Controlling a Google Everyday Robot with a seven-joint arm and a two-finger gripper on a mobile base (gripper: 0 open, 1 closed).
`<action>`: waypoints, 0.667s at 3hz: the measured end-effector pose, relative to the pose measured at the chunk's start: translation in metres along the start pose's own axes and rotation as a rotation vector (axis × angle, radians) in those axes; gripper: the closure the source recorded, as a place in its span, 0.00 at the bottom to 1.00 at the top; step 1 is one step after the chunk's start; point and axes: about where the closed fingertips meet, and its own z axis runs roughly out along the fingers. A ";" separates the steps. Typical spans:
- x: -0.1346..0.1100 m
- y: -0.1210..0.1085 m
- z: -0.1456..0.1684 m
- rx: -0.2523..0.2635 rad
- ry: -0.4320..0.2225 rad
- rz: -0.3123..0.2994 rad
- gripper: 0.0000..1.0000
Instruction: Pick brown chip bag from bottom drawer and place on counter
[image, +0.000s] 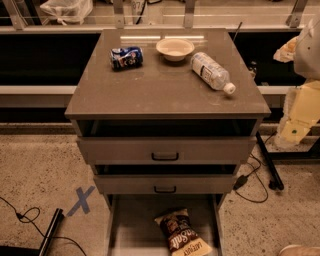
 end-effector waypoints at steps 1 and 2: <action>0.000 0.000 0.000 0.000 0.000 0.000 0.00; 0.009 0.001 0.026 0.000 0.056 -0.007 0.00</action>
Offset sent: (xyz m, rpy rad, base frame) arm 0.0130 -0.0135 -0.0754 -0.1475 0.0599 -0.0212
